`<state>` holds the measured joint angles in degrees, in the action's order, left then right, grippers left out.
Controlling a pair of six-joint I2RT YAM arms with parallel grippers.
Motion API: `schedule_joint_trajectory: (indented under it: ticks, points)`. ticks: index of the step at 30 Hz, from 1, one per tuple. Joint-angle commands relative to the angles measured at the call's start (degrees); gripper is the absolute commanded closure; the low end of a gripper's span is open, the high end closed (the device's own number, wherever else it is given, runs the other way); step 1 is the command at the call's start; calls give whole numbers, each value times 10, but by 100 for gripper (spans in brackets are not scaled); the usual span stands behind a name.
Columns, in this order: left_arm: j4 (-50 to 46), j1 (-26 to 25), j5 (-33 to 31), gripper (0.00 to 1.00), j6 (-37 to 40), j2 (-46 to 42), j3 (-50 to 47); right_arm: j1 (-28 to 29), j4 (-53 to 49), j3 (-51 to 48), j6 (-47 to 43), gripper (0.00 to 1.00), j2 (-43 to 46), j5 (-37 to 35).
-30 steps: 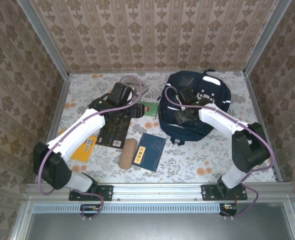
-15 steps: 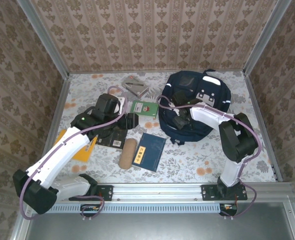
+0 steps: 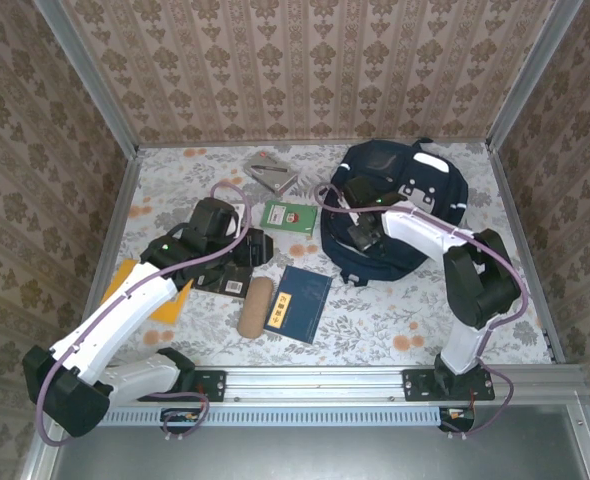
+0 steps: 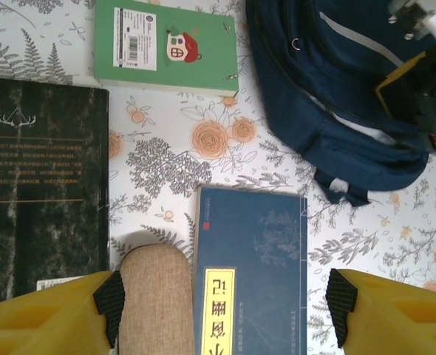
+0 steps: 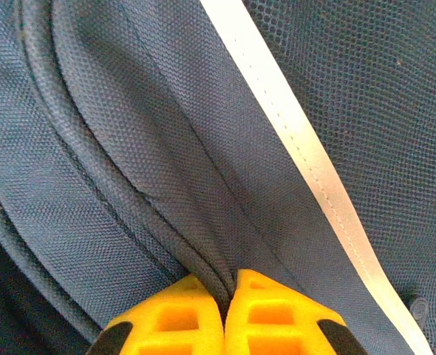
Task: Pack the student bag
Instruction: Open the student bag at the center of the table, then rotate the student bag at the center of the table.
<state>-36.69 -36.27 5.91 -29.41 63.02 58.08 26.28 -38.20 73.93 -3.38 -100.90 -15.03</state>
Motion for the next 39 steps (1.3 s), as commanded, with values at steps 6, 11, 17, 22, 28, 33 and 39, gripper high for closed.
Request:
schedule_joint_trajectory:
  ticks: [6,11,17,22,28,33,39]
  points:
    - [105,-15,41,26,-41,105,3,28,-85,71,190,100,52,116]
    - [127,-46,38,26,-37,184,45,27,-114,120,274,100,39,131]
    - [161,-56,38,31,-41,278,77,16,-142,161,354,100,38,144]
    - [172,-57,37,37,-40,368,128,-4,-139,139,412,100,69,175]
    - [170,-58,38,38,-35,453,210,-6,-139,120,478,100,89,203]
    - [153,-57,40,39,-25,493,267,-6,-72,54,580,100,113,244]
    - [143,-53,33,39,-28,494,279,-17,-61,38,544,100,113,203]
